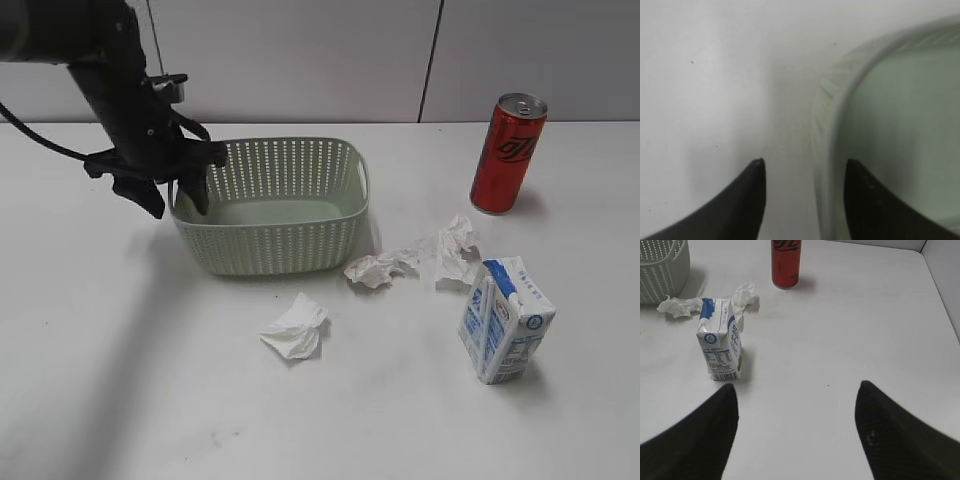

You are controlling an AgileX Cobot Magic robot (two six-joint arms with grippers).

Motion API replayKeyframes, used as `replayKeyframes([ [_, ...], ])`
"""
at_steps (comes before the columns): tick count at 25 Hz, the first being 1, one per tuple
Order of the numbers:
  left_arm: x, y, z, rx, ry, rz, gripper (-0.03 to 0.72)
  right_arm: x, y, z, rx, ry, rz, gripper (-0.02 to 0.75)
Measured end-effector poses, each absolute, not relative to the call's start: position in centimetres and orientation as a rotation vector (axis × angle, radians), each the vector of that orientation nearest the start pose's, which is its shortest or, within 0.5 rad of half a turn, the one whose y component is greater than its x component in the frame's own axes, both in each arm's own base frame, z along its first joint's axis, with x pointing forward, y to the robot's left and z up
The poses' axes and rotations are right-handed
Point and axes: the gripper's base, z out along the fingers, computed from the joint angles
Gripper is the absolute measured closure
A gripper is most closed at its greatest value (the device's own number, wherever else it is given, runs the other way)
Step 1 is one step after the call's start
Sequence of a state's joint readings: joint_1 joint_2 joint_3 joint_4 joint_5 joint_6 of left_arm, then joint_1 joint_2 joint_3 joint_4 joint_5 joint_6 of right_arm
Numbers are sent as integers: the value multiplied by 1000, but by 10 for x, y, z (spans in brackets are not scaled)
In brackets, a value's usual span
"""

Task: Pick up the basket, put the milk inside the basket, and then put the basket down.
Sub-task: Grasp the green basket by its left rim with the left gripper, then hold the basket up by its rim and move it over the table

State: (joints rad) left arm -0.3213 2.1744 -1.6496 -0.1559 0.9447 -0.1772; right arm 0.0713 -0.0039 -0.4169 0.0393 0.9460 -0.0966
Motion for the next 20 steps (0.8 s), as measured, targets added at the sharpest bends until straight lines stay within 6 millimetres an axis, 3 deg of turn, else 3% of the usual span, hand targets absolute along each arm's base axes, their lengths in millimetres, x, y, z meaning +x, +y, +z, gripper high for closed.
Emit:
replayKeyframes([
  [6, 419, -152, 158, 88, 2987, -273, 612, 8, 3, 263, -166, 2001, 30, 165],
  [8, 418, -152, 158, 62, 2996, -273, 673, 8, 3, 263, -166, 2001, 30, 165],
  [11, 416, -151, 164, 30, 3011, -271, 688, 8, 3, 263, -166, 2001, 30, 165],
  [14, 412, -150, 182, 28, 2988, -281, 688, 8, 3, 263, -166, 2001, 30, 165],
  [20, 396, -145, 241, -21, 2894, -333, 689, 8, 3, 263, -166, 2001, 30, 165],
])
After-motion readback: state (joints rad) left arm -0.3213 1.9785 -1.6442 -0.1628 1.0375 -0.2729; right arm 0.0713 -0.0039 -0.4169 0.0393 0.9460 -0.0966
